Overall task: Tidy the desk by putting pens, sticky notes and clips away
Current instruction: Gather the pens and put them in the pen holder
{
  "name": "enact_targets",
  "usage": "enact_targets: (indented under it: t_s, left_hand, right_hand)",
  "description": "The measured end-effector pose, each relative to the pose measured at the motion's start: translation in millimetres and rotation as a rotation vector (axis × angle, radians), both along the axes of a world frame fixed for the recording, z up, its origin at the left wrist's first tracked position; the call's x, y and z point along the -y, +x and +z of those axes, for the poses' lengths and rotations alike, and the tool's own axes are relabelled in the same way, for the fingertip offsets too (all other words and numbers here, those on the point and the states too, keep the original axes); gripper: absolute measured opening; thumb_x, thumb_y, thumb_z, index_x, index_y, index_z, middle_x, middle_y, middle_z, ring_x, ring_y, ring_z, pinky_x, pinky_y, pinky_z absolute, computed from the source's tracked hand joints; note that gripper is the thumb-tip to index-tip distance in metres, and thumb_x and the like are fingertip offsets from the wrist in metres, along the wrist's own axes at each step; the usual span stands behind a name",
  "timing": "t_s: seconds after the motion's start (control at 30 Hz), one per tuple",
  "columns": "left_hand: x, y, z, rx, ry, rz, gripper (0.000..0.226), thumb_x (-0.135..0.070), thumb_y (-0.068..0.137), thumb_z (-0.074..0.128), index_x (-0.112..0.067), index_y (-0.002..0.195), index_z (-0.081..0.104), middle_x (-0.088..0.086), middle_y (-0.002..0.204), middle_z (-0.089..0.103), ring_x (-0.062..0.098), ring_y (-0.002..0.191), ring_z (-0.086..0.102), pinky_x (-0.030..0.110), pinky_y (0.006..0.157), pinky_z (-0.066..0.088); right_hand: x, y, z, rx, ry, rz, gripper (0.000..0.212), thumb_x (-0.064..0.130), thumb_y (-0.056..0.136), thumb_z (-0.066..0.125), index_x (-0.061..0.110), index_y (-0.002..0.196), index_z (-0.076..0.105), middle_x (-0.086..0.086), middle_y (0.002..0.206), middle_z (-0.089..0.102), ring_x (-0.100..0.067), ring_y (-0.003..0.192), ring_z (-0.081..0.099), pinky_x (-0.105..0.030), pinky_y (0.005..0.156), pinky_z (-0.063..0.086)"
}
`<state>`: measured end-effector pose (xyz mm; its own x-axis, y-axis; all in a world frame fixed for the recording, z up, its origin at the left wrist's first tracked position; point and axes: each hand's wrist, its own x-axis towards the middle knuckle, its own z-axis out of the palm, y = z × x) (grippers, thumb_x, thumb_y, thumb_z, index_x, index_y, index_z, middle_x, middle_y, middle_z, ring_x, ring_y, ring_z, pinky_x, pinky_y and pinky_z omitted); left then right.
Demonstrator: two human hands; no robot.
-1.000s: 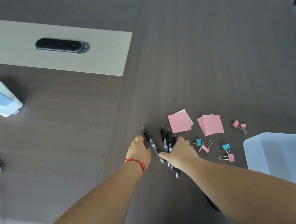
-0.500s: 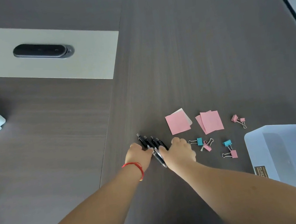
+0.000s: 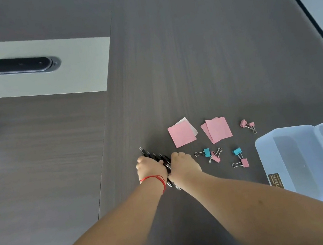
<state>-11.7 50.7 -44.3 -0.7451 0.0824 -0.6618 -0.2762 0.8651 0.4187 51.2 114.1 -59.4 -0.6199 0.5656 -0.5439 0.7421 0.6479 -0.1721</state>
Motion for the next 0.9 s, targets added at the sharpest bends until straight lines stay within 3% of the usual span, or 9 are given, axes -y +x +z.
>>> enact_targets:
  t_s: [0.2,0.33,0.4,0.47,0.5,0.57,0.63,0.77,0.9]
  left_hand:
    - [0.9,8.0,0.3,-0.071,-0.05,-0.125,0.044,-0.011,0.081,0.061,0.006,0.116,0.041,0.025,0.123,0.053,0.041,0.111,0.059,0.046,0.09,0.052]
    - [-2.8,3.3,2.5,-0.021,-0.027,-0.12,0.043,-0.01,0.079,0.062,0.008,0.114,0.046,0.024,0.119,0.059,0.041,0.106,0.062,0.042,0.086,0.052]
    - [-2.2,2.4,8.8,0.099,0.08,-0.042,0.027,-0.007,0.078,0.058,0.008,0.101,0.056,0.023,0.106,0.066,0.038,0.092,0.067,0.04,0.081,0.056]
    - [-5.5,6.2,21.9,0.227,0.226,0.067,0.007,0.001,0.079,0.053,0.003,0.074,0.057,0.02,0.083,0.064,0.03,0.067,0.064,0.041,0.07,0.06]
    - [-9.7,11.3,29.7,0.279,0.304,0.119,0.016,0.006,0.08,0.05,-0.001,0.065,0.052,0.018,0.074,0.058,0.027,0.06,0.06,0.039,0.064,0.058]
    - [-22.1,25.8,51.7,0.315,0.476,0.129,0.023,0.01,0.079,0.051,-0.006,0.062,0.046,0.014,0.067,0.052,0.026,0.064,0.057,0.038,0.065,0.058]
    - [-36.3,50.6,81.4,0.315,0.625,0.015,0.018,0.006,0.077,0.057,-0.01,0.073,0.05,0.011,0.072,0.058,0.026,0.075,0.06,0.048,0.084,0.056]
    - [-48.9,118.0,122.8,0.378,0.842,-0.198,0.024,0.006,0.089,0.053,-0.018,0.09,0.054,0.001,0.089,0.064,0.021,0.09,0.068,0.038,0.087,0.057]
    - [-42.8,162.6,115.7,0.229,0.801,-0.437,0.033,0.004,0.087,0.058,-0.028,0.085,0.053,-0.005,0.09,0.065,0.016,0.094,0.069,0.035,0.097,0.05]
  right_hand:
    - [-18.6,14.2,8.3,-0.009,-0.06,-0.094,0.033,0.011,0.086,0.055,0.005,0.117,0.048,-0.013,0.12,0.055,-0.031,0.11,0.056,-0.038,0.084,0.049]
    - [-45.6,30.6,58.0,-0.22,-0.227,-0.309,0.02,0.017,0.081,0.052,0.011,0.099,0.05,-0.006,0.091,0.057,-0.029,0.079,0.057,-0.032,0.063,0.045]
    - [-66.6,54.8,92.1,-0.351,-0.341,-0.399,0.008,0.017,0.08,0.053,0.018,0.088,0.051,-0.003,0.078,0.057,-0.027,0.072,0.058,-0.033,0.06,0.049]
    - [-88.5,92.2,121.6,-0.471,-0.415,-0.502,0.008,0.015,0.081,0.056,0.021,0.077,0.053,-0.006,0.08,0.065,-0.028,0.075,0.064,-0.033,0.059,0.051]
    - [-97.2,114.8,133.9,-0.551,-0.46,-0.574,0.01,0.012,0.081,0.057,0.018,0.075,0.054,-0.009,0.08,0.067,-0.027,0.078,0.066,-0.034,0.063,0.052]
    - [-106.6,156.5,148.6,-0.69,-0.586,-0.707,0.015,0.003,0.083,0.056,0.014,0.072,0.06,-0.011,0.079,0.065,-0.025,0.084,0.065,-0.043,0.082,0.056]
    - [-103.8,190.6,152.9,-0.729,-0.639,-0.784,0.026,0.002,0.087,0.053,0.013,0.066,0.063,-0.013,0.084,0.063,-0.025,0.09,0.064,-0.046,0.092,0.055]
    - [-80.2,239.0,139.1,-0.794,-0.618,-0.963,0.028,0.015,0.096,0.05,0.015,0.072,0.064,-0.013,0.091,0.072,-0.031,0.1,0.067,-0.044,0.091,0.054]
    - [-55.9,271.7,115.6,-0.741,-0.543,-0.95,0.028,0.028,0.097,0.049,0.017,0.081,0.068,-0.003,0.093,0.072,-0.022,0.092,0.068,-0.031,0.088,0.05]
